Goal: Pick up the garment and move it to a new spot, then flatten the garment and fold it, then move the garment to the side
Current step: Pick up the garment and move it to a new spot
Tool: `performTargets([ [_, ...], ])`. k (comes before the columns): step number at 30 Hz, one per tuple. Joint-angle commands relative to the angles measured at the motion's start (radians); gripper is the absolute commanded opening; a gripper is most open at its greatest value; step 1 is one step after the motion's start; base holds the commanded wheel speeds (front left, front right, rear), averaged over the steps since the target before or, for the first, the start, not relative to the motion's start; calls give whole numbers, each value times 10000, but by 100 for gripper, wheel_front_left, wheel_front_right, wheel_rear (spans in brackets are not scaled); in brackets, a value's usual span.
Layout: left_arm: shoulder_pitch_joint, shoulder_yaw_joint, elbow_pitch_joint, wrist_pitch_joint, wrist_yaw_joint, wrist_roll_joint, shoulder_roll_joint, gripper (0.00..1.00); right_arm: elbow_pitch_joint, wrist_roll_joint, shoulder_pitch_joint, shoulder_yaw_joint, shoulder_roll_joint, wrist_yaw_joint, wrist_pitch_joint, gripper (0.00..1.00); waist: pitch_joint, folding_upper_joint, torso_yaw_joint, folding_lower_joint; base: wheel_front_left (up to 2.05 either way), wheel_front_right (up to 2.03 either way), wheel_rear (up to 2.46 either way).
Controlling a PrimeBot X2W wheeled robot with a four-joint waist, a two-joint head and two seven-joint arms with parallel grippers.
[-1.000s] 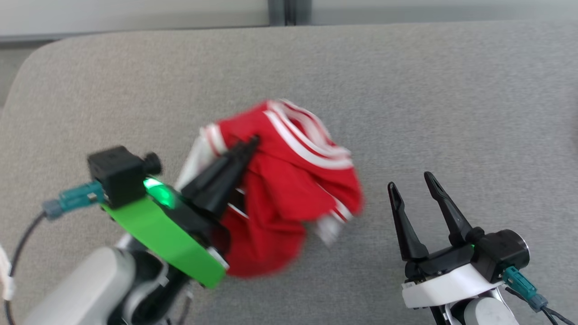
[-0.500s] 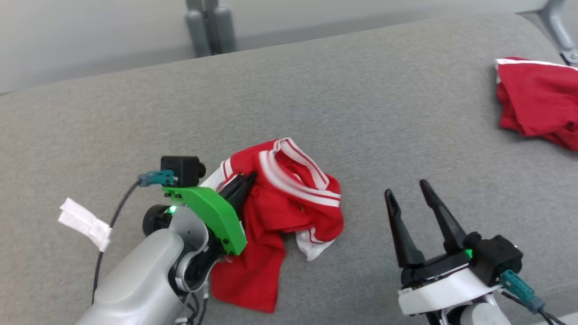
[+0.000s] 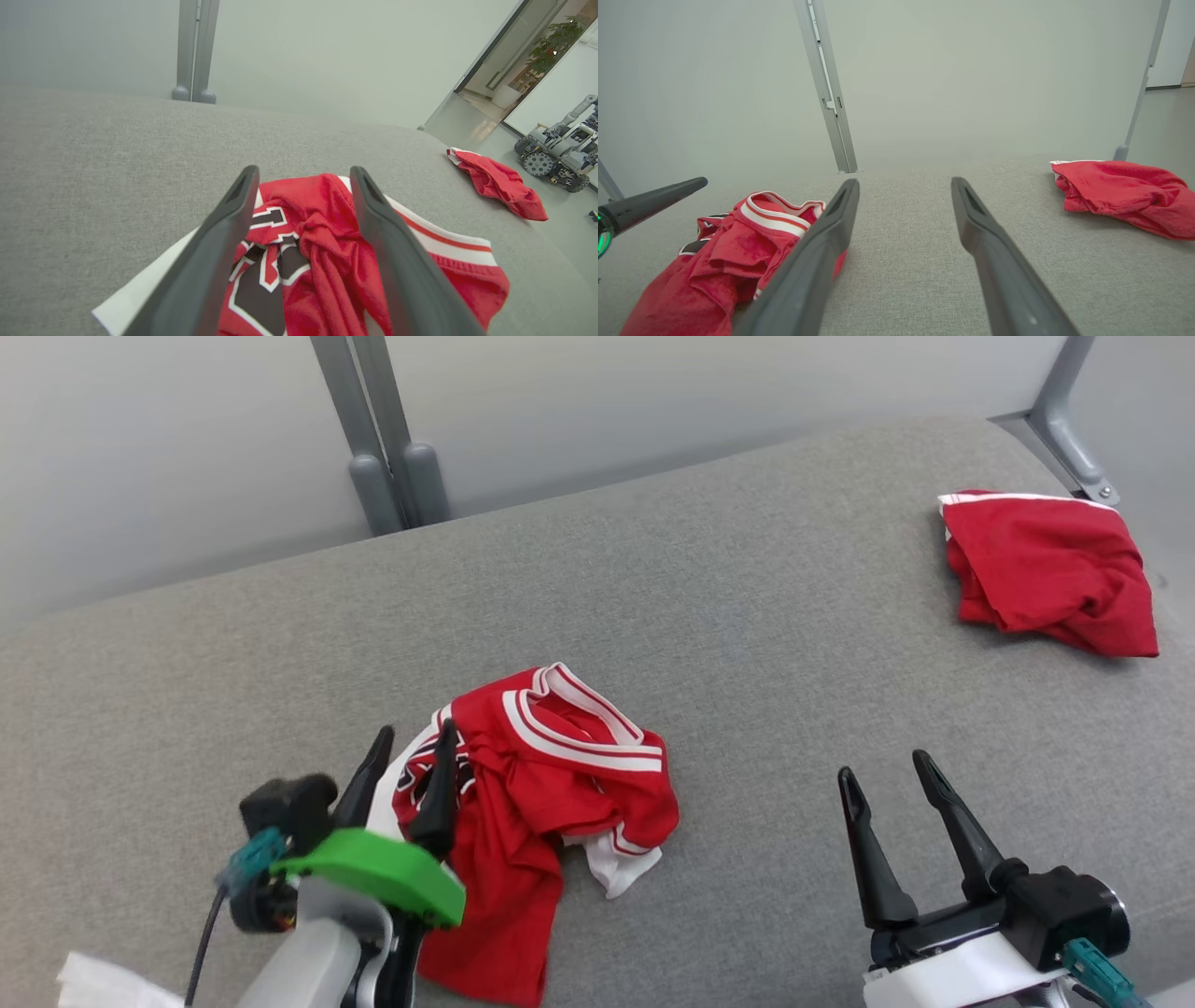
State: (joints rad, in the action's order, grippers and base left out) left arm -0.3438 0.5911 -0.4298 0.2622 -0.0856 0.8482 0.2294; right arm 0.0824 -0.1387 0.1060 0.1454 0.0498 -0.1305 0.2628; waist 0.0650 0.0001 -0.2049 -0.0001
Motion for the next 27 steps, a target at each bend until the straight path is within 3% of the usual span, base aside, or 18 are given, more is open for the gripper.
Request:
performTargets([
  [1, 1130, -611, 614, 23, -188, -597, 19, 100, 74, 195, 212, -116, 18, -3, 26, 100, -820, -1, 865, 1, 0, 0, 0],
  [4, 2622, -1912, 1951, 25, -305, -1695, -226, 100, 167, 360, 484, -447, 24, -3, 26, 100, -1036, -1, 1273, 1, 0, 0, 0],
  [8, 4574, -3365, 3051, 24, -22, -3567, -577, 100, 293, 528, 830, -952, 21, -3, 26, 100, -1297, -1, 1781, 1, 0, 0, 0],
  [15, 6170, -5333, 3409, 28, 1333, -5264, -1374, 100, -93, 762, 1262, -1715, 22, -1, 26, 100, -1541, -1, 2414, 1, 0, 0, 0],
  [21, 6361, -6012, 3419, 30, 1994, -6091, -1700, 100, -888, 753, 1511, -2300, 19, -3, 26, 100, -1572, -1, 2662, 1, 0, 0, 0],
  [27, 6088, -6120, 3406, 30, 2142, -6276, -1775, 100, -1069, 674, 1505, -2367, 20, -1, 26, 100, -1543, -1, 2696, 1, 0, 0, 0],
])
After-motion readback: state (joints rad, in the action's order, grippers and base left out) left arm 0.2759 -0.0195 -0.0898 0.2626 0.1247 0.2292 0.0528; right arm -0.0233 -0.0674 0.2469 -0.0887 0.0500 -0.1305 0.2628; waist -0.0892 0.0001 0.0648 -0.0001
